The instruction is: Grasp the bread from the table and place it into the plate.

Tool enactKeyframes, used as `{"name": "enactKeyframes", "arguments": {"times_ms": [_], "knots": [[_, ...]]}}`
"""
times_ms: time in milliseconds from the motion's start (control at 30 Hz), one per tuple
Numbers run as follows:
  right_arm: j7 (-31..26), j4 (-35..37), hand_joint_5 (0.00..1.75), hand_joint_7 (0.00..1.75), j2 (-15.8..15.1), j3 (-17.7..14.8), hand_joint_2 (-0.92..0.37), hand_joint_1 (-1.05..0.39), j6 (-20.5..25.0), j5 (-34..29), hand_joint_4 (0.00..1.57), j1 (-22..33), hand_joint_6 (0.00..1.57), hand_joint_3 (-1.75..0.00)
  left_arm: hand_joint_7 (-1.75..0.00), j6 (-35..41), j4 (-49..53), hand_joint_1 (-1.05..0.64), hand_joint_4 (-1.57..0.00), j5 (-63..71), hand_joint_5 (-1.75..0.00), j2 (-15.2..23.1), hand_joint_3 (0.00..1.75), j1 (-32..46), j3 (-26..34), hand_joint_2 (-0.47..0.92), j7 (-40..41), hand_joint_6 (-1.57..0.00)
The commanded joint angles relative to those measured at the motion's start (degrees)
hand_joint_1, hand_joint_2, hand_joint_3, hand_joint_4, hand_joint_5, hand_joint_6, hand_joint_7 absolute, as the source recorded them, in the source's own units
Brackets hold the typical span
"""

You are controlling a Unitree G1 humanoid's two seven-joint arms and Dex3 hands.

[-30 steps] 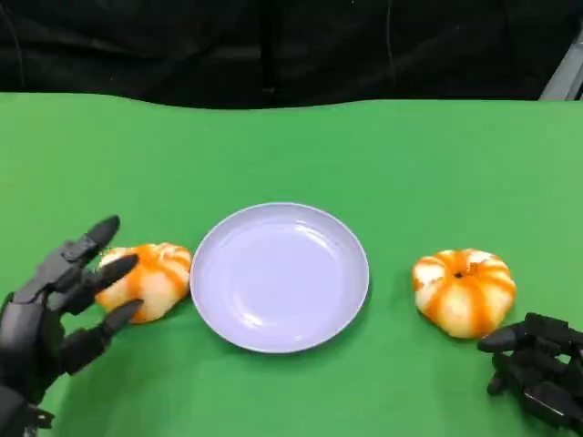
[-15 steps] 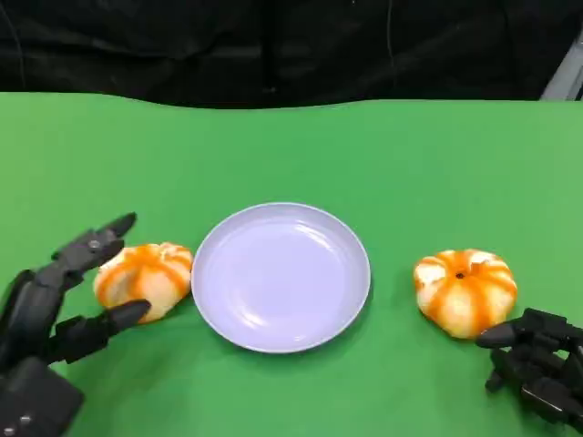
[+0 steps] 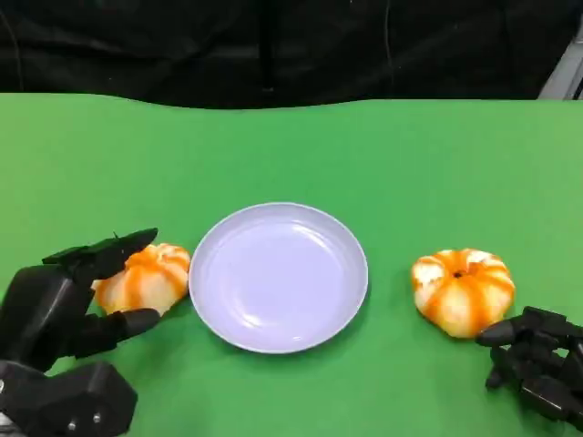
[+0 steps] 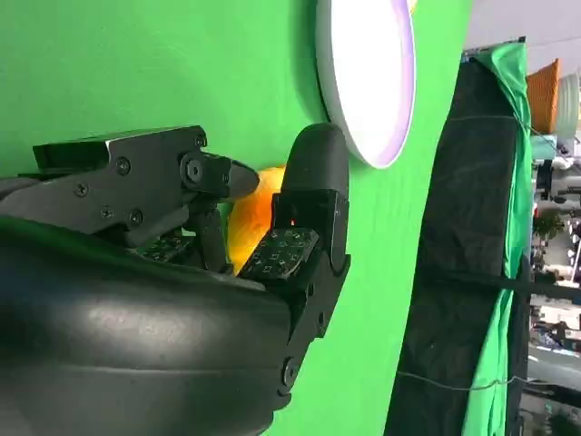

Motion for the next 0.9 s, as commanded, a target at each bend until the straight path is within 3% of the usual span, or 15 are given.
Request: {"name": "enactKeyframes", "arguments": {"times_ms": [33,267,900], "knots": [[-0.05,-0.12,1.44,0.82,-0.68,-0.38,-0.92,0.08,0.05,0.08,0.72,-0.02,0.88,-0.41,0.0,7.9,-2.15,-0.88,-0.56,3.64,-0.01,2.31,0.15,-2.26,-3.83,0.92,0.87,-0.48],[0.04,0.33,1.44,0.82,-0.74,-0.53,-0.92,0.08,-0.39,0.07,0.72,-0.28,0.88,-0.41,-0.01,16.23,-4.98,-0.95,-0.54,5.31,0.0,2.3,0.19,-2.89,-7.92,0.92,0.58,-0.49],[0.28,-0.85,1.44,0.82,-0.63,-0.6,-0.92,0.09,0.29,0.5,0.71,0.54,0.87,-0.42,-0.01,22.21,0.36,-0.94,-0.55,3.4,0.0,1.11,0.29,-6.57,-13.86,0.92,-3.51,-0.53]]}}
